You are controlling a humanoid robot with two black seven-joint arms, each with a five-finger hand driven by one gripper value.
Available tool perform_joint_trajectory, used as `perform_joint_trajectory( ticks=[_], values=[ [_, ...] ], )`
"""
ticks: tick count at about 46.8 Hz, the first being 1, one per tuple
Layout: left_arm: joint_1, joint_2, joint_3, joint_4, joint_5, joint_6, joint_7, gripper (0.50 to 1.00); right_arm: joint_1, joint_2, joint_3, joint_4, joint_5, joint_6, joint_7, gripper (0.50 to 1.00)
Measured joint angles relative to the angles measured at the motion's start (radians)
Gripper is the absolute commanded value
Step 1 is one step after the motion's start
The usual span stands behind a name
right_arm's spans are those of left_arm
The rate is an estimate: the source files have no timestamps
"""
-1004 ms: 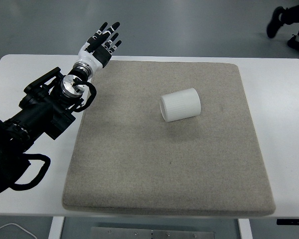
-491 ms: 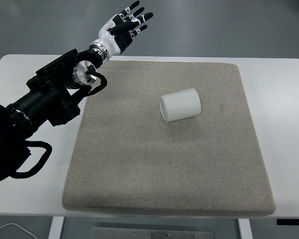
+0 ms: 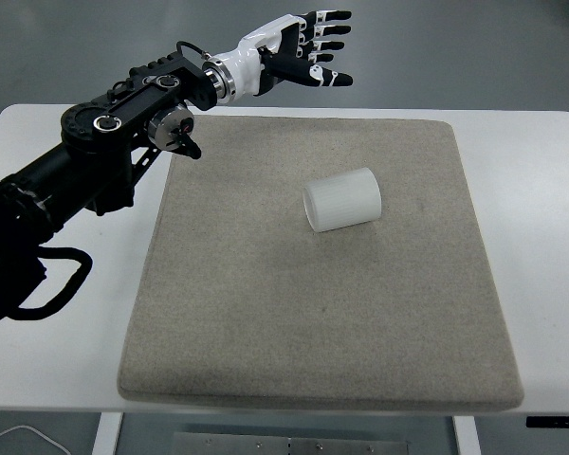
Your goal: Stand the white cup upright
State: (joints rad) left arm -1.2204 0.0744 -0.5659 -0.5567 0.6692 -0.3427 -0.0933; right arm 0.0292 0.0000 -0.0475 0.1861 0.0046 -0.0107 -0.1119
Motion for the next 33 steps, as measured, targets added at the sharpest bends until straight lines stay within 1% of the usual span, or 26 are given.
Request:
perform_joint_trajectory(
  ticks=[2, 5, 9, 10, 13, 15, 17, 18, 21, 23, 25, 29, 33],
  values=[
    [-0.005, 0.022, 0.003, -0.051, 0.042, -0.004, 0.029, 0.99, 0.0, 0.0, 0.0, 0.0, 0.0, 0.0, 0.0, 0.93],
    [-0.007, 0.066, 0.006, -0.151, 0.097, -0.006, 0.102, 0.992, 0.0, 0.0, 0.0, 0.0, 0.0, 0.0, 0.0, 0.93],
    [-0.006, 0.125, 0.006, -0.297, 0.139, -0.005, 0.247, 0.994, 0.0, 0.0, 0.0, 0.0, 0.0, 0.0, 0.0, 0.93],
    [-0.004, 0.138, 0.005, -0.334, 0.14, -0.005, 0.295, 0.994, 0.0, 0.0, 0.0, 0.0, 0.0, 0.0, 0.0, 0.93],
    [0.002, 0.16, 0.003, -0.408, 0.139, -0.005, 0.398, 0.994, 0.0, 0.0, 0.0, 0.0, 0.0, 0.0, 0.0, 0.93],
    [0.005, 0.172, 0.002, -0.453, 0.135, -0.002, 0.476, 0.994, 0.0, 0.0, 0.0, 0.0, 0.0, 0.0, 0.0, 0.93],
    [0.007, 0.179, 0.0, -0.484, 0.133, 0.002, 0.535, 0.994, 0.0, 0.0, 0.0, 0.0, 0.0, 0.0, 0.0, 0.93],
    [0.008, 0.181, -0.002, -0.501, 0.13, 0.005, 0.573, 0.994, 0.0, 0.0, 0.0, 0.0, 0.0, 0.0, 0.0, 0.93],
    [0.009, 0.183, -0.006, -0.537, 0.126, 0.01, 0.645, 0.996, 0.0, 0.0, 0.0, 0.0, 0.0, 0.0, 0.0, 0.93],
    [0.01, 0.182, -0.007, -0.554, 0.126, 0.012, 0.676, 0.994, 0.0, 0.0, 0.0, 0.0, 0.0, 0.0, 0.0, 0.93],
    [0.01, 0.177, -0.005, -0.572, 0.127, 0.02, 0.696, 0.994, 0.0, 0.0, 0.0, 0.0, 0.0, 0.0, 0.0, 0.93],
    [0.01, 0.161, 0.005, -0.592, 0.143, 0.054, 0.704, 0.994, 0.0, 0.0, 0.0, 0.0, 0.0, 0.0, 0.0, 0.93],
    [0.011, 0.128, 0.04, -0.596, 0.149, 0.081, 0.704, 0.994, 0.0, 0.0, 0.0, 0.0, 0.0, 0.0, 0.0, 0.93]
  ],
)
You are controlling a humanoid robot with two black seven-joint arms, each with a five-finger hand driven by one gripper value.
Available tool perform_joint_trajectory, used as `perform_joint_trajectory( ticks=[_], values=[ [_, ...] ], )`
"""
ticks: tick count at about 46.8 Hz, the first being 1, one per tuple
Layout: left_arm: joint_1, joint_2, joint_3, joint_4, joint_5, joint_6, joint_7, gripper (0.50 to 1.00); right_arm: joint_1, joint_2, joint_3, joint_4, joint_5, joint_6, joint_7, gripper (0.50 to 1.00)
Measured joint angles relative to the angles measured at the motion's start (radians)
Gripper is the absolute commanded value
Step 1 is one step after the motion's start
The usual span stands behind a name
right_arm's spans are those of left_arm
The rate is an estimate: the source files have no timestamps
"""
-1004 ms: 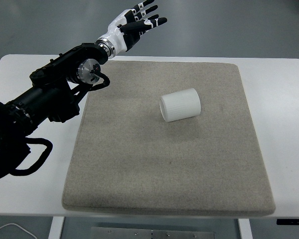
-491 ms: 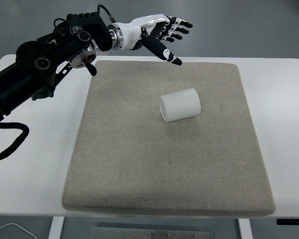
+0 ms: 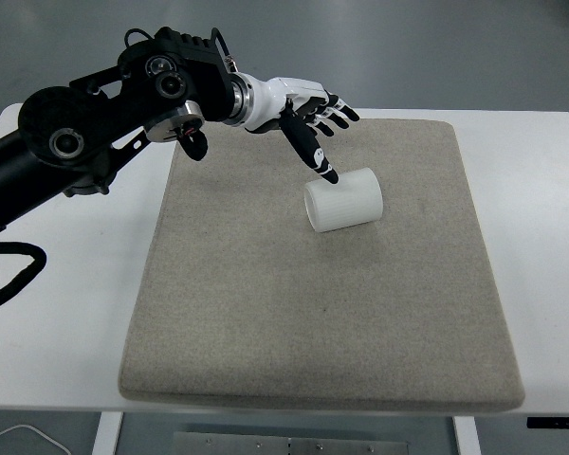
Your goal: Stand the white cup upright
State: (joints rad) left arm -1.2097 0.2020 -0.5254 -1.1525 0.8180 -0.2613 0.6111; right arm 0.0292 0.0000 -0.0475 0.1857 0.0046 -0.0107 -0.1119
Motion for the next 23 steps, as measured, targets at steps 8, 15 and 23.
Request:
perform_joint_trajectory(
  ticks=[8, 15, 23],
  values=[
    [-0.004, -0.063, 0.07, 0.009, 0.051, 0.074, 0.0, 0.988, 0.0, 0.0, 0.0, 0.0, 0.0, 0.0, 0.0, 0.93],
    [0.015, -0.108, 0.089, 0.031, 0.164, 0.146, 0.0, 0.975, 0.0, 0.0, 0.0, 0.0, 0.0, 0.0, 0.0, 0.93],
    [0.03, -0.149, 0.1, 0.076, 0.233, 0.21, 0.0, 0.966, 0.0, 0.0, 0.0, 0.0, 0.0, 0.0, 0.0, 0.93]
  ],
)
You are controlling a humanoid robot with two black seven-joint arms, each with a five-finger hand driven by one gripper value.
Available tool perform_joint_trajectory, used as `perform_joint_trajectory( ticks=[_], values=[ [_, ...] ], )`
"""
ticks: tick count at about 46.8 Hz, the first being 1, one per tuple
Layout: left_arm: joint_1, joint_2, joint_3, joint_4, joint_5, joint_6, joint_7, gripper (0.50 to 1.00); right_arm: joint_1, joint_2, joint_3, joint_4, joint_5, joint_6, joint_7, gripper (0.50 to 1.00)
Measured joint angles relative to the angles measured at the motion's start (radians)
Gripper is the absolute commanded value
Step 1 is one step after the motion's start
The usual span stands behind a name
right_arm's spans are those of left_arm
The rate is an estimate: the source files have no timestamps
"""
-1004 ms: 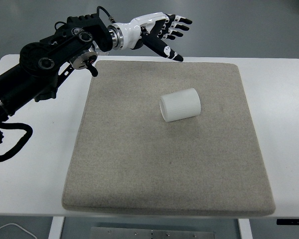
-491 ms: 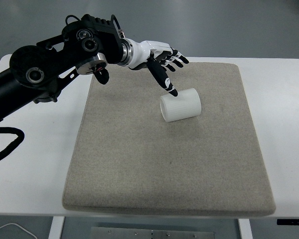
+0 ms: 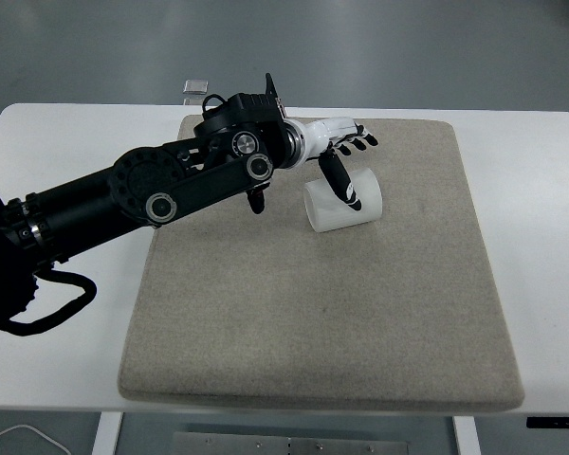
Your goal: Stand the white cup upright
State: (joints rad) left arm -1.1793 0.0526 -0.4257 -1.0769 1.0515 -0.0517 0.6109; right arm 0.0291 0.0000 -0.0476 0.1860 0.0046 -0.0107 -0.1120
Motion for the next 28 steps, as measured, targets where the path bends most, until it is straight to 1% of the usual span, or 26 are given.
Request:
perform_joint_trajectory(
  ticks=[7, 21, 28],
  values=[
    [0.016, -0.02, 0.005, 0.026, 0.016, 0.008, 0.0, 0.966, 0.0, 0.0, 0.0, 0.0, 0.0, 0.0, 0.0, 0.93],
    [0.041, -0.025, 0.033, 0.04, 0.027, 0.007, 0.0, 0.966, 0.0, 0.0, 0.0, 0.0, 0.0, 0.0, 0.0, 0.93],
    [0.044, -0.03, 0.04, 0.043, 0.032, 0.006, 0.0, 0.943, 0.0, 0.0, 0.0, 0.0, 0.0, 0.0, 0.0, 0.93]
  ],
)
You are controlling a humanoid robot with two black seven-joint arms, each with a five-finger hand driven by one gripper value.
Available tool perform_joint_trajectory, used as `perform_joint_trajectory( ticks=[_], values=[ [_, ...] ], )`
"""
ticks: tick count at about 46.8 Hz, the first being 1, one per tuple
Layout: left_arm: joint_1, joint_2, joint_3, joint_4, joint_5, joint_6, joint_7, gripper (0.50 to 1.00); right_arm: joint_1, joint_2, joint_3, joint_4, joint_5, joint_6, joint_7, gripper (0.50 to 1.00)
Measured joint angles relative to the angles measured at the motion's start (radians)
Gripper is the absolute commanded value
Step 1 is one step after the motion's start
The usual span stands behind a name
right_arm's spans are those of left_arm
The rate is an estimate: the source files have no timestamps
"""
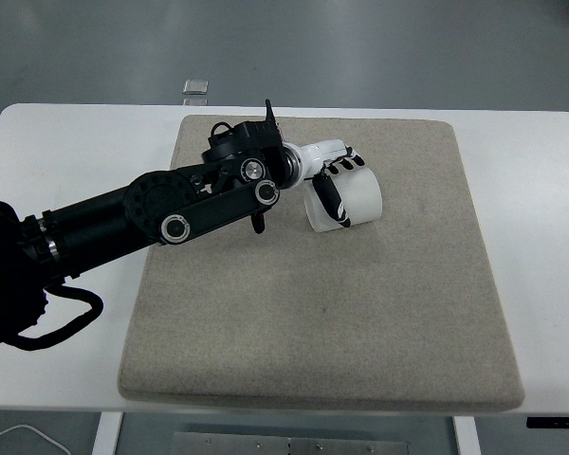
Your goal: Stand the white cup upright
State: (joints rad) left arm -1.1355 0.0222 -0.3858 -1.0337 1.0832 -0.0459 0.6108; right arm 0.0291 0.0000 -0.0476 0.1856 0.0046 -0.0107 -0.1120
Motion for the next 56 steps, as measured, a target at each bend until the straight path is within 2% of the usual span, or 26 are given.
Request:
perform_joint_trajectory(
  ticks=[16, 32, 34, 40, 45, 56],
  values=[
    [0.0, -0.007, 0.0, 0.012, 0.005, -0.013, 0.0, 0.902, 0.0, 0.0, 0.0, 0.001, 0.0, 0.0, 0.0, 0.93],
    [0.014, -0.008, 0.001, 0.016, 0.019, -0.016, -0.001, 0.917, 0.0, 0.0, 0.0, 0.001, 0.0, 0.0, 0.0, 0.93],
    [0.014, -0.008, 0.001, 0.016, 0.02, -0.017, -0.004, 0.898, 0.0, 0.0, 0.0, 0.0, 0.0, 0.0, 0.0, 0.93],
    [0.014, -0.008, 0.001, 0.016, 0.021, -0.017, -0.022, 0.797, 0.0, 0.0, 0.0, 0.001, 0.0, 0.0, 0.0, 0.93],
    [0.014, -0.008, 0.0, 0.015, 0.026, -0.017, -0.039, 0.699, 0.0, 0.0, 0.0, 0.001, 0.0, 0.0, 0.0, 0.93],
    [0.011, -0.007, -0.018, 0.012, 0.017, -0.031, -0.054, 0.668, 0.0, 0.0, 0.0, 0.0, 0.0, 0.0, 0.0, 0.93]
  ],
)
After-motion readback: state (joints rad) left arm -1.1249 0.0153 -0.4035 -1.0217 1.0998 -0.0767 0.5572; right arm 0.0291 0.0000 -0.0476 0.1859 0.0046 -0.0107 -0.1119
